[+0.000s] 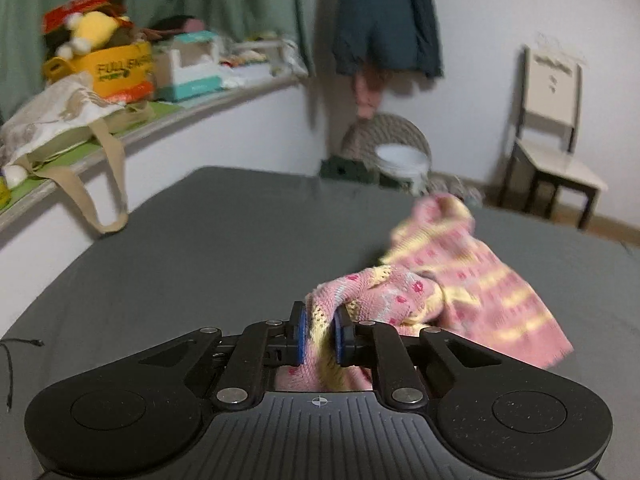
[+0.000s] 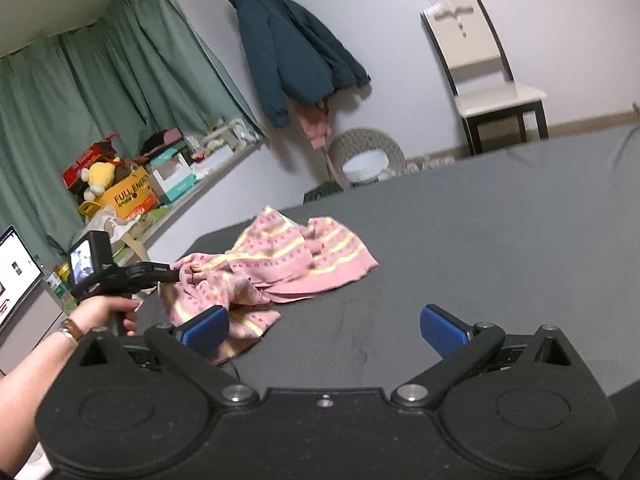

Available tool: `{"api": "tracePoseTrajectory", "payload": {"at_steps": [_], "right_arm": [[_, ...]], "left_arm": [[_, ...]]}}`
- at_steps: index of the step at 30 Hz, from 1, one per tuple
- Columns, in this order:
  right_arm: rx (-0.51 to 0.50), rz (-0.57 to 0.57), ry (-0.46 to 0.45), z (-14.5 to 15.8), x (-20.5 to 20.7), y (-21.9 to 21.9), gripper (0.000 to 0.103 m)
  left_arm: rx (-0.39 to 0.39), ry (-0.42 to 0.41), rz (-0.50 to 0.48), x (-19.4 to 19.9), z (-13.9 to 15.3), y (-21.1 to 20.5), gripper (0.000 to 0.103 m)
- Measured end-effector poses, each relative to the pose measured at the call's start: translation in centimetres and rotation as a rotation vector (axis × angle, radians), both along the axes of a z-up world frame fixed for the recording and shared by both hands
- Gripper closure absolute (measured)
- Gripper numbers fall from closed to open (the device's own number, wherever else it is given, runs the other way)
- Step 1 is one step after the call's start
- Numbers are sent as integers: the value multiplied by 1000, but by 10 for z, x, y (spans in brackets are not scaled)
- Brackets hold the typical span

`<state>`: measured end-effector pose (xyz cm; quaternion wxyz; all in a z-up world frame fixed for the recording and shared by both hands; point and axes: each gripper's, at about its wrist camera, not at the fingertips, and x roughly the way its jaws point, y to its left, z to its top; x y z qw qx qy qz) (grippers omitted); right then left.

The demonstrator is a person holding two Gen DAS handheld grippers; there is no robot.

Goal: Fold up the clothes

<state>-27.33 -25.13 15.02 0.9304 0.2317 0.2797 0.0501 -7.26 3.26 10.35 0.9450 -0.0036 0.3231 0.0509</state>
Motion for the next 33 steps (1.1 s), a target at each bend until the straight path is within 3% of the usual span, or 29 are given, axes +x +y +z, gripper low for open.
{"api": "tracePoseTrajectory", "payload": {"at_steps": [3,8,12,14,17,21,24,28,29,30,33], "right_arm": [[2,17,17,-3,4,7,0],[-12,34,24,-6,10,11,0],[37,-37,-15,-6,14,-10,0],[46,-69,-18,-5,17,-25,1],[37,-55,3,-8,29,-38,5],[-11,34,75,-19,62,-37,17],[-65,181,172,-36,101,-19,24],[-108,325,277,-70,153,11,25],[-133,341,299,-79,165,18,29],[-148,364,310,-87,173,25,41],[-148,451,310,-101,179,46,52]], "left_arm": [[16,-26,-137,-27,2,-21,90],[-72,-129,-365,-87,29,-69,90],[-66,-142,-668,-133,43,-118,90],[-58,-89,-805,-156,36,-138,90],[-98,6,-921,-177,15,-158,90],[-176,95,-944,-202,-6,-171,91],[-231,96,-985,-218,-2,-169,94],[-128,81,-978,-220,6,-167,94],[-91,69,-965,-225,3,-167,94],[-67,61,-948,-224,4,-164,94],[-29,42,-900,-223,7,-154,92]]}}
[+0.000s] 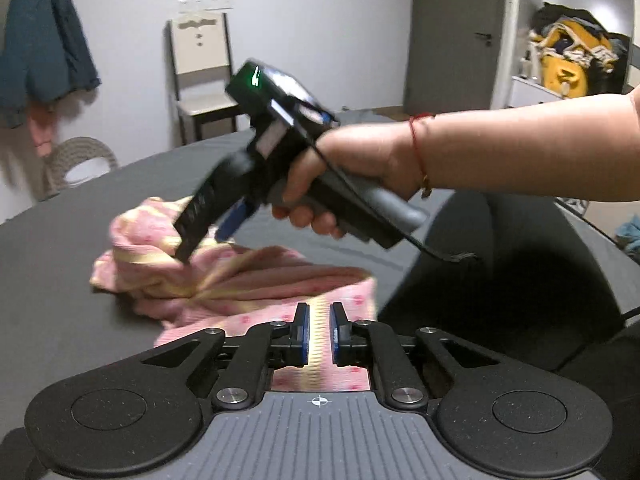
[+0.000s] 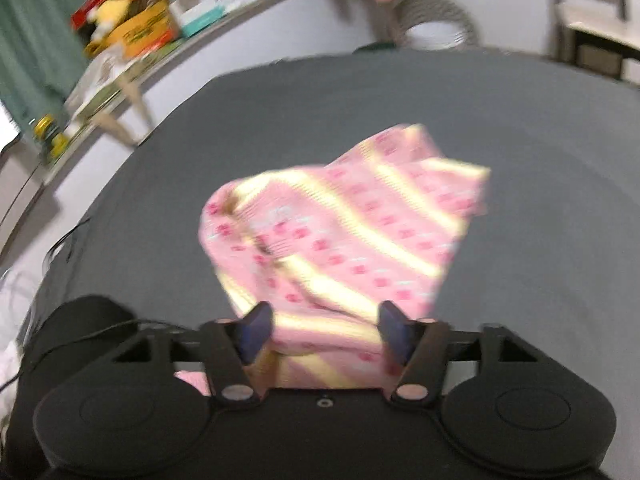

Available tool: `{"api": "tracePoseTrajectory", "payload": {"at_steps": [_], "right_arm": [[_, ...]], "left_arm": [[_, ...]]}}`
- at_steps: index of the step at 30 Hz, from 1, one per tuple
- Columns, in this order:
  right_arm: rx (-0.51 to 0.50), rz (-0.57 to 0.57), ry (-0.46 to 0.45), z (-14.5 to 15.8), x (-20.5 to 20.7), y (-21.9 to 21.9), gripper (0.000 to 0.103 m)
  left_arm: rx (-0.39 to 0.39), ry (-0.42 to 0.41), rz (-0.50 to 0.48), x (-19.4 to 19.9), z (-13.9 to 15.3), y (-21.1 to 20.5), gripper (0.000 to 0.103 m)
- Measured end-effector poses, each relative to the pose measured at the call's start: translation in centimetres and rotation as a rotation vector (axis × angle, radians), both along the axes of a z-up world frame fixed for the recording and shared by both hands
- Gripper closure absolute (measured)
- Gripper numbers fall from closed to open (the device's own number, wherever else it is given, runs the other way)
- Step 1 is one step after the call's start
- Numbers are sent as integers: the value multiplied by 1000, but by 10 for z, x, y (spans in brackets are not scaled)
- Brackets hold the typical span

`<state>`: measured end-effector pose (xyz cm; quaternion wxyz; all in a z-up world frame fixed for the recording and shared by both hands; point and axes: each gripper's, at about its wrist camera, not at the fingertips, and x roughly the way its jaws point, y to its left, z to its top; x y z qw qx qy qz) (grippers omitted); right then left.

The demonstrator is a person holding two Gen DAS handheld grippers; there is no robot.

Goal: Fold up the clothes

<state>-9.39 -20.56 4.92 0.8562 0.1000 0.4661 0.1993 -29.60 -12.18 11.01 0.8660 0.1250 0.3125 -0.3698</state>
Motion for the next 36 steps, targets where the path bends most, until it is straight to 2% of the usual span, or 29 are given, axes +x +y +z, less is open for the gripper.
{"api": "tracePoseTrajectory", "payload": {"at_steps": [1,2,3,4,5,6,7,9,11,13,14,15,17,19,20,21,22,23,24,27,30,32,36], "right_arm": [[-10,25,-17,-1,-1,7,55],[-36,47,-34,-2,-3,13,67],[-66,67,-51,-4,-5,20,89],[-65,38,-59,-2,-5,16,100],[-56,-5,-64,0,-6,8,102],[-47,-48,-69,2,-7,1,102],[-38,-91,-75,4,-7,-7,102],[-7,-250,-94,11,-11,-41,102],[72,-297,-76,17,-17,-67,97],[89,-229,-88,26,-27,-65,60],[73,-182,-101,29,-31,-57,25],[44,-120,-128,31,-35,-43,22],[-17,10,-189,36,-43,-13,25],[-91,122,-207,30,-43,18,35],[-131,163,-205,25,-40,31,42],[-175,193,-198,21,-34,42,57],[-217,210,-191,16,-28,52,65],[-258,223,-185,10,-23,62,82],[-239,188,-188,11,-21,57,94],[-128,37,-206,20,-18,27,94],[178,-262,-200,36,-27,-54,95],[300,-461,-192,38,-41,-114,95],[344,-787,-163,31,-84,-200,95]], "left_arm": [[-8,2,13,0,1,3,88],[-15,4,26,1,2,6,75],[-18,19,43,5,1,7,66],[-20,33,60,9,0,8,41],[-28,24,85,10,0,9,20],[-36,14,111,11,1,9,14],[-44,4,137,13,1,9,11],[-56,5,167,18,-1,11,11],[-63,26,177,26,-6,14,10],[-47,56,214,35,-14,13,10],[-50,82,237,40,-18,14,10],[-53,109,259,45,-22,14,10],[-68,151,298,53,-28,16,10],[-76,167,328,55,-35,19,10],[-63,163,342,55,-35,18,10],[-51,159,347,51,-38,15,11],[-40,154,348,50,-39,15,10],[-32,150,348,48,-39,14,11],[-23,147,346,47,-38,14,10],[3,139,342,43,-35,15,11],[4,145,358,43,-35,19,10],[1,166,366,46,-38,21,10],[-6,200,332,58,-47,13,11]]}}
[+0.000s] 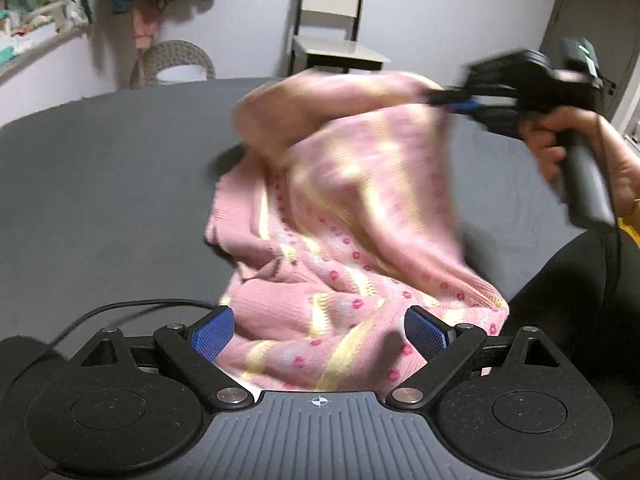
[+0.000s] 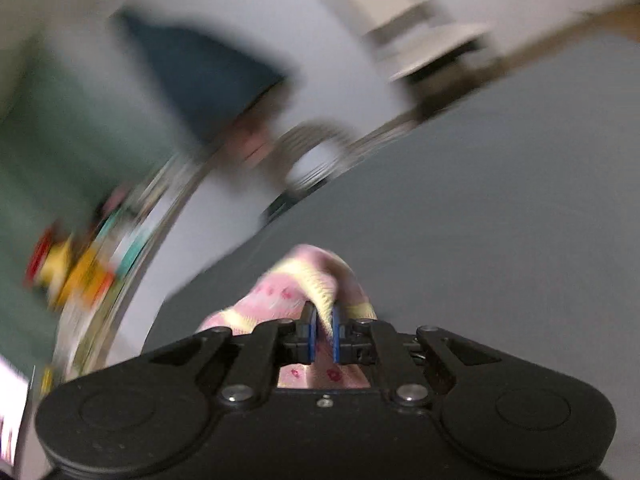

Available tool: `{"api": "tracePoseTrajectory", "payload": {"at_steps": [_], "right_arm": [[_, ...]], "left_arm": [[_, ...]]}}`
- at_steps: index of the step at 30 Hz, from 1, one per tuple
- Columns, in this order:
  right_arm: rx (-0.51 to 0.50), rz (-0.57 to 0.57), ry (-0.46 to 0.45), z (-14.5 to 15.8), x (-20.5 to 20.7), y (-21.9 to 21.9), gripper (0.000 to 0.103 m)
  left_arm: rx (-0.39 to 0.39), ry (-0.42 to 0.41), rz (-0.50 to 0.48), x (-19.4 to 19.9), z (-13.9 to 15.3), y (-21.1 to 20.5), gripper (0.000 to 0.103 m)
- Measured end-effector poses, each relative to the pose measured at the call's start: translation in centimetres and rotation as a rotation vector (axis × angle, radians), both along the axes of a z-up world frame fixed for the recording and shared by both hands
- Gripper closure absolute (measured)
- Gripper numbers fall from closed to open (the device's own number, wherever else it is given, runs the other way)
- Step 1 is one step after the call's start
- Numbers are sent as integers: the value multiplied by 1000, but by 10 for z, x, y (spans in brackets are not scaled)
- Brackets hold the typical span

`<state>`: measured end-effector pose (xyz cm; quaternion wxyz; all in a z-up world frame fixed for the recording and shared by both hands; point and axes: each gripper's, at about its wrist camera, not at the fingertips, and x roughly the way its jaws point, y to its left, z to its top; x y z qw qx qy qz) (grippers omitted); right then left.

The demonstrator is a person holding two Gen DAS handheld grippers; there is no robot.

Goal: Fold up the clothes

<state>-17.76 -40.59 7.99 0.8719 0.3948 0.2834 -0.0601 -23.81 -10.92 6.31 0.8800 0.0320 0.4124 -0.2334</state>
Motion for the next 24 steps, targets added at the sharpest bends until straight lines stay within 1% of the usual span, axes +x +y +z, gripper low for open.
{"api": "tracePoseTrajectory", "payload": {"at_steps": [1,3,6,7,9,10,11,12,14,16,18,19,21,24], "right_arm": [[10,-59,39,-5,-10,-12,95],[31,-177,116,-15,-31,-37,95],[60,-207,210,-31,-54,-44,95],[76,-205,223,-35,-60,-42,94],[84,-184,224,-39,-64,-37,87],[70,-176,225,-37,-64,-35,79],[53,-169,227,-35,-63,-34,62],[35,-161,228,-32,-61,-32,52],[-1,-146,231,-28,-59,-29,45],[-16,-118,254,-30,-58,-19,42],[-8,-89,278,-29,-59,-10,41],[0,-77,283,-29,-61,-7,41],[14,-53,289,-27,-66,-3,38],[15,-19,291,-23,-74,3,37]], "left_arm": [[-2,2,-15,3,-2,-4,10],[18,-17,-63,6,-5,-13,10],[65,-44,-115,8,-9,-27,10],[76,-50,-124,9,-10,-31,10],[80,-34,-134,9,-14,-34,10],[82,-26,-139,9,-16,-35,10],[80,-11,-139,9,-19,-35,10],[79,3,-139,8,-19,-34,10],[62,45,-134,8,-22,-32,10],[45,88,-129,8,-26,-29,10],[-6,122,-138,7,-29,-27,10],[-37,131,-160,6,-28,-27,10],[-75,127,-220,-1,-21,-31,10],[-79,101,-341,-20,-10,-35,10]]}}
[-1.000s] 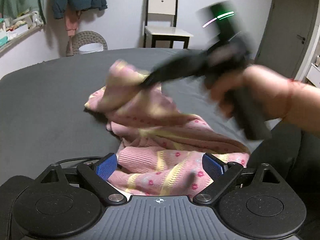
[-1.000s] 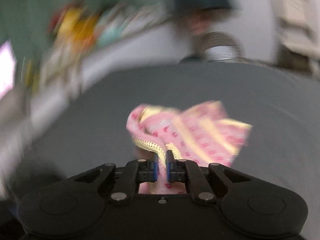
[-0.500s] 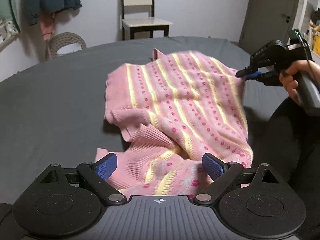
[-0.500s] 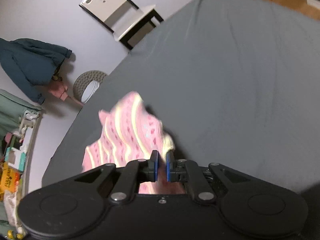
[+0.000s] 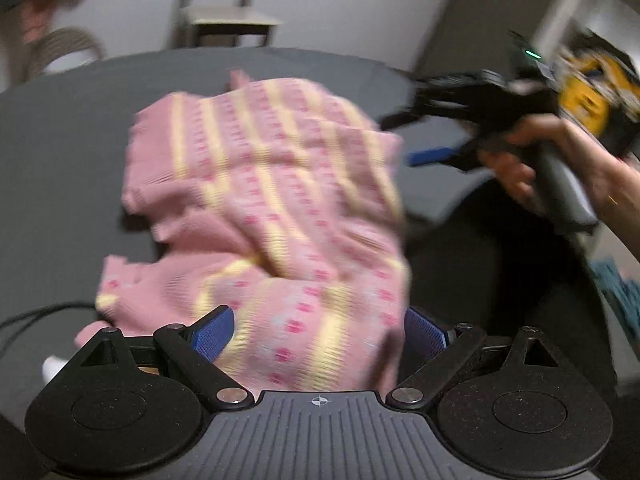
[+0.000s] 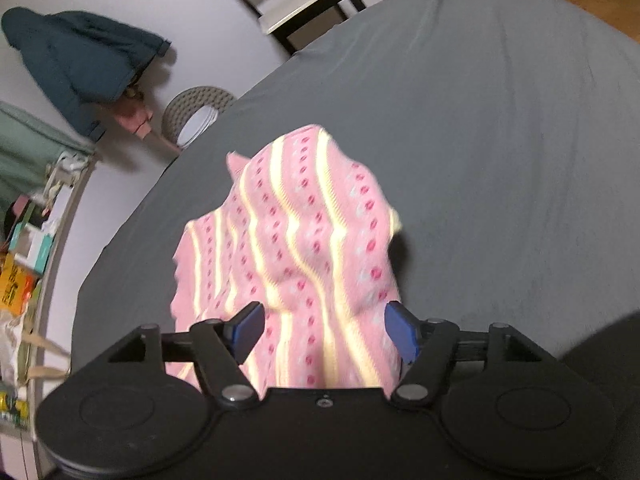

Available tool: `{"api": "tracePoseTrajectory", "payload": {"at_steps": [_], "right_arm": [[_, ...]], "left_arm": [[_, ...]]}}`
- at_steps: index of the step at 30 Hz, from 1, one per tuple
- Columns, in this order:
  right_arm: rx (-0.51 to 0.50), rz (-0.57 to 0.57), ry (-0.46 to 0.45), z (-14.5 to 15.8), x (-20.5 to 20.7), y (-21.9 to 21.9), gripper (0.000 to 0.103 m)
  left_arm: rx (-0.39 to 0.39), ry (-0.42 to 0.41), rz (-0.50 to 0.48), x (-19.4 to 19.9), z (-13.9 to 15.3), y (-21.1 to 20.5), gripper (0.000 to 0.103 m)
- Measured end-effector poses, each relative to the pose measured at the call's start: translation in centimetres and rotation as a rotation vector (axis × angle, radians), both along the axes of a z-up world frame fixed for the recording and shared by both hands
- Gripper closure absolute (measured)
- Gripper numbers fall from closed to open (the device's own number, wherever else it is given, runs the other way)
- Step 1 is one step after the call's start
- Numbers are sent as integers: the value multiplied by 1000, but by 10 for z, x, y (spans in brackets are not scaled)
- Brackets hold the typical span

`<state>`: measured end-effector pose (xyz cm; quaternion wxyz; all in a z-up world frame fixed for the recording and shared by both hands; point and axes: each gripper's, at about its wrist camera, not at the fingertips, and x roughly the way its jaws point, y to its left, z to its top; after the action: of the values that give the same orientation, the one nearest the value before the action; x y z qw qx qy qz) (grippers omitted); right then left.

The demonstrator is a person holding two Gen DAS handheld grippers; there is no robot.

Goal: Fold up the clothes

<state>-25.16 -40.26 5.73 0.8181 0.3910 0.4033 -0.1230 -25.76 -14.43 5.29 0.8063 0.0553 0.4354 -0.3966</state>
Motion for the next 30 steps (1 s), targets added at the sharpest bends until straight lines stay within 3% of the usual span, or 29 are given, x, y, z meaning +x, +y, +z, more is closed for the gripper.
{"api": "tracePoseTrajectory", "payload": {"at_steps": [3,7,9,10,11,13,17,19,22,25,27,29,30], "right_arm": [[-3,31,1,5,-9,5,36],[-41,69,-18,14,-16,13,36],[-37,70,-30,19,-18,14,35],[-34,71,-35,21,-19,15,35],[-32,72,-41,23,-20,16,35],[-31,79,-53,27,-22,17,35],[-28,91,-65,30,-26,20,33],[-30,99,-69,30,-27,22,33],[-33,113,-75,30,-28,25,33],[-45,128,-81,29,-30,29,32],[-59,142,-82,30,-30,32,31],[-63,158,-83,30,-28,34,30],[-63,166,-83,30,-27,36,29]], "left_arm": [[39,-44,-120,-16,4,-9,10],[195,-42,-151,-19,-10,-31,11],[218,-48,-138,-15,-18,-39,36],[214,-43,-117,-11,-20,-40,59],[209,-37,-95,-6,-23,-41,70],[152,2,-50,8,-23,-35,81],[7,-7,109,48,-7,-1,84],[-65,-59,231,76,10,25,84],[-101,-182,477,127,40,74,84],[-3,-256,713,169,52,113,84],[135,-233,792,188,48,120,80],[186,-177,785,192,40,122,73],[175,-175,767,186,37,120,69]]}}
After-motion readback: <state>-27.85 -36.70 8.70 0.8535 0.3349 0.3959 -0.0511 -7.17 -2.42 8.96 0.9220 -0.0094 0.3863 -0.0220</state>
